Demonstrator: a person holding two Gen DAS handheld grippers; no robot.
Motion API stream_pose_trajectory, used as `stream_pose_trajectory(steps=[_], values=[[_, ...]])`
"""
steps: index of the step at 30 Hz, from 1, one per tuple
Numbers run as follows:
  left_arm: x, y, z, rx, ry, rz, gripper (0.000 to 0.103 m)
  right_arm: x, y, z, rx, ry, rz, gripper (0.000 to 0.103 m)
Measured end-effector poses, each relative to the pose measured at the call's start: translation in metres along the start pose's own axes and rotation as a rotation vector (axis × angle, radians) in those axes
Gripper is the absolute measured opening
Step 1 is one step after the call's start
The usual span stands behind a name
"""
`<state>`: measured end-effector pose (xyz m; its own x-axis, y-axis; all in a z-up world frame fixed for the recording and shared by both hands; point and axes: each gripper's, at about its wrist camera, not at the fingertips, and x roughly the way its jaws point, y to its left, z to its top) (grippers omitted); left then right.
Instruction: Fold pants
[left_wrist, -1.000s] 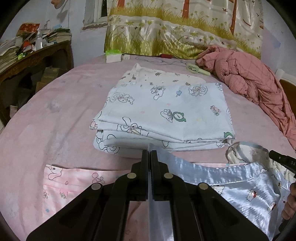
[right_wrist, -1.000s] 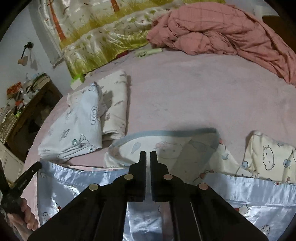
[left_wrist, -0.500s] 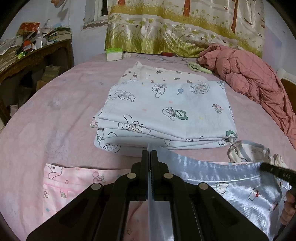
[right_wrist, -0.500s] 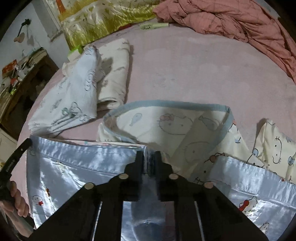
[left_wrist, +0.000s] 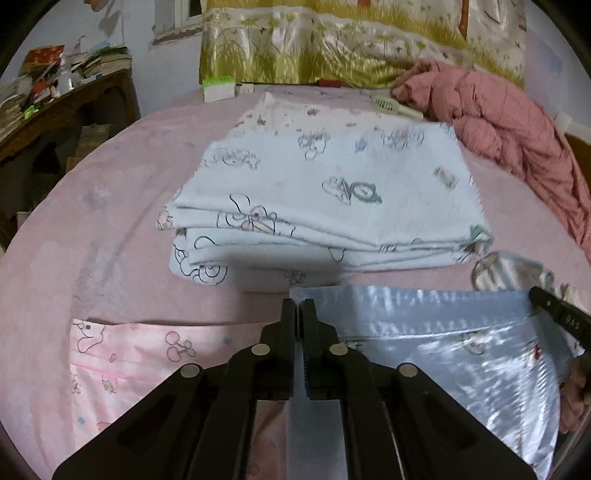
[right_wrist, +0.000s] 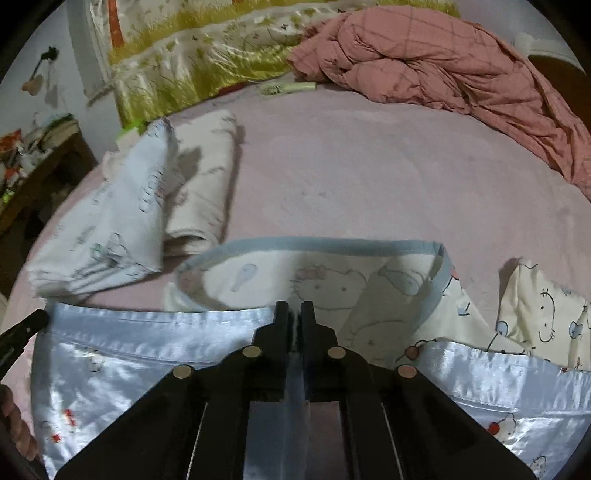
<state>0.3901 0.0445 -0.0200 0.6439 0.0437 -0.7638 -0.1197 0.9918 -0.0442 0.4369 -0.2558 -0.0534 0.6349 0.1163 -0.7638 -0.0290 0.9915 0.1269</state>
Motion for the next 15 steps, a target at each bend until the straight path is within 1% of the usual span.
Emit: stream_pose_trajectory(steps=[1, 2, 3, 4, 5, 6, 7, 8, 10, 11, 12, 14, 15], values=[[-0.002, 0.001, 0.000, -0.001, -0.006, 0.009, 0.008, 0.001, 0.000, 0.000, -0.002, 0.013, -0.011, 0.012], [-0.005, 0.002, 0.001, -0.007, -0.015, 0.014, 0.009, 0.002, 0.002, 0.002, 0.002, 0.026, -0.023, 0.020], [-0.009, 0.004, 0.002, -0.016, -0.028, 0.019, 0.016, -0.004, -0.001, 0.005, 0.023, 0.021, -0.037, 0.027], [-0.014, 0.006, 0.004, -0.021, -0.044, 0.020, 0.025, -0.011, -0.005, 0.006, 0.045, 0.001, -0.033, 0.029], [-0.019, 0.007, 0.005, -0.025, -0.056, 0.028, 0.030, -0.025, -0.011, 0.010, 0.078, -0.037, -0.015, 0.036], [-0.025, 0.009, 0.006, -0.033, -0.065, 0.050, 0.041, -0.039, -0.015, 0.013, 0.103, -0.065, -0.001, 0.045], [-0.032, 0.010, 0.007, -0.038, -0.083, 0.071, 0.042, -0.054, -0.021, 0.016, 0.125, -0.094, 0.015, 0.047], [-0.043, 0.010, 0.009, -0.036, -0.111, 0.076, 0.042, -0.067, -0.025, 0.018, 0.140, -0.120, 0.030, 0.047], [-0.067, 0.008, 0.013, -0.022, -0.167, 0.042, 0.044, -0.112, -0.037, 0.022, 0.182, -0.193, 0.060, 0.047], [-0.083, 0.005, 0.014, -0.016, -0.202, 0.020, 0.046, -0.137, -0.044, 0.022, 0.198, -0.234, 0.069, 0.051], [-0.100, 0.003, 0.013, -0.009, -0.239, 0.001, 0.048, -0.167, -0.052, 0.020, 0.209, -0.285, 0.078, 0.060], [-0.131, -0.008, 0.012, 0.011, -0.300, -0.045, 0.054, -0.215, -0.065, 0.017, 0.206, -0.351, 0.059, 0.064], [-0.146, -0.018, 0.009, 0.031, -0.324, -0.086, 0.058, -0.242, -0.075, 0.013, 0.194, -0.382, 0.025, 0.064]])
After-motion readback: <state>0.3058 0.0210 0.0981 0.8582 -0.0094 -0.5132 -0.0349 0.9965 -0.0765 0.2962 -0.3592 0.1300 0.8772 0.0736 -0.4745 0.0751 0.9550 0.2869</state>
